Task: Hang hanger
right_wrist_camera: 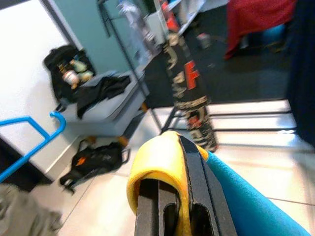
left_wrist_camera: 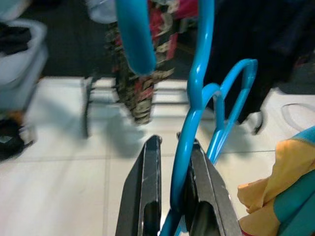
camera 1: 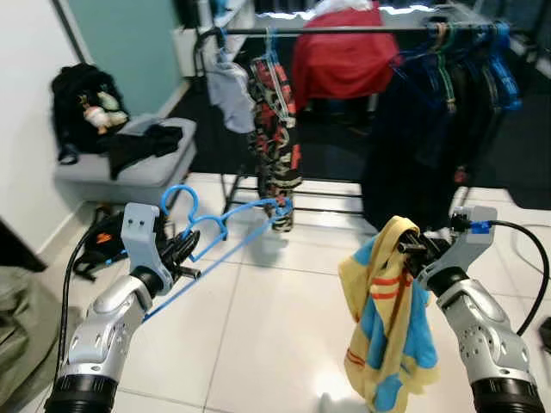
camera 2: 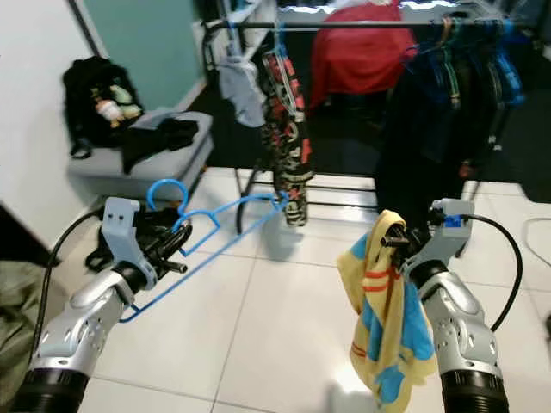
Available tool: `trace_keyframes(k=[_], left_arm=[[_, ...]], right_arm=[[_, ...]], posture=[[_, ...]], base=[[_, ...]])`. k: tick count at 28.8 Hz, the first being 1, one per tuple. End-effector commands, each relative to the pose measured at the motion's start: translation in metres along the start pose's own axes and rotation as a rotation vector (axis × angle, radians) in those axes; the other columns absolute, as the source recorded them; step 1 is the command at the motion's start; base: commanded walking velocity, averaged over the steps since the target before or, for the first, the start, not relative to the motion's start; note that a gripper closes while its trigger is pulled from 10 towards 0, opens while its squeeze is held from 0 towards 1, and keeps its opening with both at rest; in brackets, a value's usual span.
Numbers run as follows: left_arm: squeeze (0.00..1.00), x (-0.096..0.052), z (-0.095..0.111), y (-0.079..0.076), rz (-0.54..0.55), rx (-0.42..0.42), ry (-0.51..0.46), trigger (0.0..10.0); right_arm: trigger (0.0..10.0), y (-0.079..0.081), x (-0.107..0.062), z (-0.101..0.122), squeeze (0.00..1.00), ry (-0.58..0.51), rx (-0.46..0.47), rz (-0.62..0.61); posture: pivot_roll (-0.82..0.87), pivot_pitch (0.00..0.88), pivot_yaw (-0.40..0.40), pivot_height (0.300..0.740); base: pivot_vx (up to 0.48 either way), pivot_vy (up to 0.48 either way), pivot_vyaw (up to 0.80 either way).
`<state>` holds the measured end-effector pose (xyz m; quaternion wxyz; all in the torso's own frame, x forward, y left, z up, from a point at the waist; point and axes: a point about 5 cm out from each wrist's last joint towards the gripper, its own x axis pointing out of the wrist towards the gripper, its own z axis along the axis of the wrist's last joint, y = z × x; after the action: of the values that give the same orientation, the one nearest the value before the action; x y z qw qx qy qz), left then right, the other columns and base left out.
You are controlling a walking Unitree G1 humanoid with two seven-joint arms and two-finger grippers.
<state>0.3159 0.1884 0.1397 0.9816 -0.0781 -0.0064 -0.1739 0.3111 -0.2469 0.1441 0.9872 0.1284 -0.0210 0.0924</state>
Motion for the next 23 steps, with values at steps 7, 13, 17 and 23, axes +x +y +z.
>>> trace_keyframes(k=[7,13,17,23], left_arm=[[0.00,0.001,-0.005,0.024,0.189,0.053,0.042,10.0],[0.00,0.005,-0.007,0.029,0.232,0.101,0.058,10.0],[0.00,0.008,-0.007,0.031,0.243,0.093,0.063,10.0],[0.00,0.013,-0.009,0.034,0.251,0.077,0.068,10.0]], right_arm=[[10.0,0.001,0.007,0.002,0.00,-0.047,-0.005,-0.019],[10.0,0.002,0.009,0.000,0.00,-0.048,0.005,-0.014],[10.0,0.003,0.012,0.000,0.00,-0.044,0.003,-0.006],[10.0,0.004,0.016,0.000,0.00,-0.045,-0.005,0.003]], posture=[[-0.02,0.117,0.061,0.740],[-0.02,0.099,0.055,0.740],[-0.02,0.088,0.054,0.740],[-0.03,0.072,0.055,0.740]], base=[[0.000,0.000,0.73],[0.000,0.000,0.73],[0.000,0.000,0.73],[0.000,0.000,0.72]])
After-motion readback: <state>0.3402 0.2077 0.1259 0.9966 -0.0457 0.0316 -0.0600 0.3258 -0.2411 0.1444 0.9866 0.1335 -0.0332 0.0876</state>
